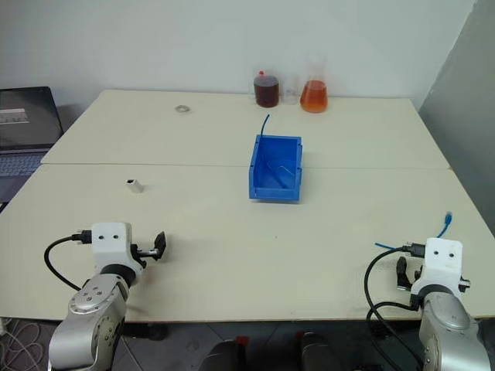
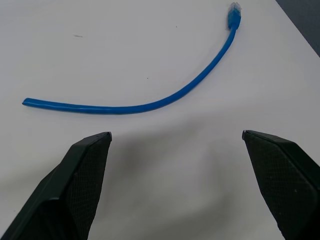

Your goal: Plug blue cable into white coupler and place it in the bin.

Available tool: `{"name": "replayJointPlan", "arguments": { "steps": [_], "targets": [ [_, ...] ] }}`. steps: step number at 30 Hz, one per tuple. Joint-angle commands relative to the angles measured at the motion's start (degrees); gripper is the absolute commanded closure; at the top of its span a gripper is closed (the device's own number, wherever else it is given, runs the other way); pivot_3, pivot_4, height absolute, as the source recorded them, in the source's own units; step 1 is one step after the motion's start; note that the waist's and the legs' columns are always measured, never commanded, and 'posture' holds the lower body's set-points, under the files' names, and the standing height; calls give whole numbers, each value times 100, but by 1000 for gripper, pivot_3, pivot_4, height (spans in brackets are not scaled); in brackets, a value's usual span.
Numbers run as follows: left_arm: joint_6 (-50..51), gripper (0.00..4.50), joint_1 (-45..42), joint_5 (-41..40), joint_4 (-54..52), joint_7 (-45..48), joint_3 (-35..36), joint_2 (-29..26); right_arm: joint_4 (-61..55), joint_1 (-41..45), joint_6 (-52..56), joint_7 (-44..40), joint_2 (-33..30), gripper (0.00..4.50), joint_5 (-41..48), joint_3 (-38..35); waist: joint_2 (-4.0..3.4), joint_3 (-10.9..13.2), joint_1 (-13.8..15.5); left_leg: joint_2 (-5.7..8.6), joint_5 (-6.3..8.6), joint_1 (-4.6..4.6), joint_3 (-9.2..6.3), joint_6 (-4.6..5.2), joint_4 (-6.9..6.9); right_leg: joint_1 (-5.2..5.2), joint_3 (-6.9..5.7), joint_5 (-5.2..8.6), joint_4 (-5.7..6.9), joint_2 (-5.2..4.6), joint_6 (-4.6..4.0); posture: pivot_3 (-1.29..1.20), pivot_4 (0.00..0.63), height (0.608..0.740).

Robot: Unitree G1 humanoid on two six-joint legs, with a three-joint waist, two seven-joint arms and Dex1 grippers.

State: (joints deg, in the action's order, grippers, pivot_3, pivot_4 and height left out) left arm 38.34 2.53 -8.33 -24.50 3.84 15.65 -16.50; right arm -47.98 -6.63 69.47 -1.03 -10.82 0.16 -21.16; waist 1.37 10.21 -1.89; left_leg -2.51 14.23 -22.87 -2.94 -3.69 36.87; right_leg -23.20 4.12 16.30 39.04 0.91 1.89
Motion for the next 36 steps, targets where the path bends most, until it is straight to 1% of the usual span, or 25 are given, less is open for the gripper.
{"name": "replayJointPlan", "arguments": {
  "steps": [1, 2, 3, 4, 6, 8, 11, 14, 17, 19, 23, 26, 30, 36],
  "targets": [
    [-108, 0, -289, -150, -86, 372, -234, -118, -161, 117, -93, 55, -46, 49, -76, -148, 0, 0, 0, 0, 0, 0, 0, 0, 0, 0, 0, 0, 0, 0, 0, 0, 150, 740],
    [-130, 0, -447, -337, -80, 713, -365, -200, -150, 162, -74, 72, -52, 49, -92, -210, 0, 0, 2, 1, 0, 0, 0, 0, 0, 0, 0, 0, 0, 0, 0, 0, 150, 740],
    [-166, 0, -738, -575, -69, 1328, -627, -413, -153, 242, -14, 126, -50, 49, -132, -290, 0, 0, 4, 2, 0, 0, 0, 0, 0, 0, 0, 0, 0, 0, 0, 0, 150, 740],
    [-182, 0, -948, -738, -63, 1743, -822, -559, -137, 305, 23, 154, -59, 49, -155, -359, 1, 0, 8, 2, 0, -2, -1, 0, 0, 0, -2, 0, 0, 0, 0, 0, 150, 740],
    [-222, 0, -1622, -1249, 11, 3041, -1373, -923, -112, 475, 120, 254, -70, 49, -236, -461, 3, 2, 31, 4, -1, -5, -5, -1, 2, -2, -6, -1, 0, 0, 1, 0, 150, 740],
    [-389, 0, -2134, -1566, 160, 4154, -1859, -1215, -25, 674, 222, 340, -80, 49, -310, -549, 0, 0, 12, 7, -1, -6, -4, -1, 4, -1, -6, -2, -2, -1, 3, 0, 150, 740],
    [-930, 0, -2841, -1564, 675, 5536, -2585, -1490, 153, 971, 395, 443, -126, 49, -395, -696, -12, -7, -43, 8, 0, -2, 9, -1, -2, 0, 5, -6, -6, -2, -7, 0, 150, 740],
    [-1616, 0, -3440, -1348, 1388, 6509, -3132, -1525, 394, 1242, 522, 461, -131, 49, -425, -888, -17, -8, -102, 4, 0, 1, 7, 1, -11, -4, 3, 1, -2, 4, -18, 0, 150, 740],
    [-2356, 0, -3992, -1039, 2251, 7005, -3478, -1282, 775, 1549, 483, 374, -212, 49, -339, -1066, -18, -7, -116, 2, -1, 2, 2, 2, -15, -5, -2, 4, 2, 8, -25, 0, 150, 740],
    [-2816, 0, -4352, -883, 2860, 7233, -3623, -1009, 1205, 1903, 363, 329, -222, 49, -227, -1202, -18, -7, -116, 3, -1, 0, 3, 3, -12, -4, 0, 3, 2, 7, -24, 0, 150, 740],
    [-3435, 0, -4629, -636, 3563, 7443, -3699, -690, 1827, 2368, 149, 350, -279, 49, -202, -1201, -19, -7, -127, 6, 0, -4, 5, 5, -8, -4, 3, 1, -1, 6, -24, 0, 150, 740],
    [-3618, 0, -4676, -552, 3766, 7514, -3657, -590, 2271, 2543, -14, 400, -282, 49, -185, -1234, -19, -7, -130, 5, 2, -3, 2, 8, -15, -5, 1, -1, 1, 7, -42, 0, 150, 740],
    [-3708, 0, -4656, -484, 3859, 7528, -3593, -583, 2967, 2543, -480, 434, -342, 49, -166, -1304, -20, -6, -124, 6, 9, -7, 2, 21, -16, -5, 1, -1, 0, 5, -44, 0, 150, 740],
    [-3213, 0, -4626, -557, 3678, 7060, -3347, -498, 4053, 2685, -1304, 471, -530, 49, -44, -1350, -20, -6, -127, 10, 10, -4, 3, 22, -10, -3, 2, -2, 3, 1, -41, 0, 150, 740]
  ]
}}
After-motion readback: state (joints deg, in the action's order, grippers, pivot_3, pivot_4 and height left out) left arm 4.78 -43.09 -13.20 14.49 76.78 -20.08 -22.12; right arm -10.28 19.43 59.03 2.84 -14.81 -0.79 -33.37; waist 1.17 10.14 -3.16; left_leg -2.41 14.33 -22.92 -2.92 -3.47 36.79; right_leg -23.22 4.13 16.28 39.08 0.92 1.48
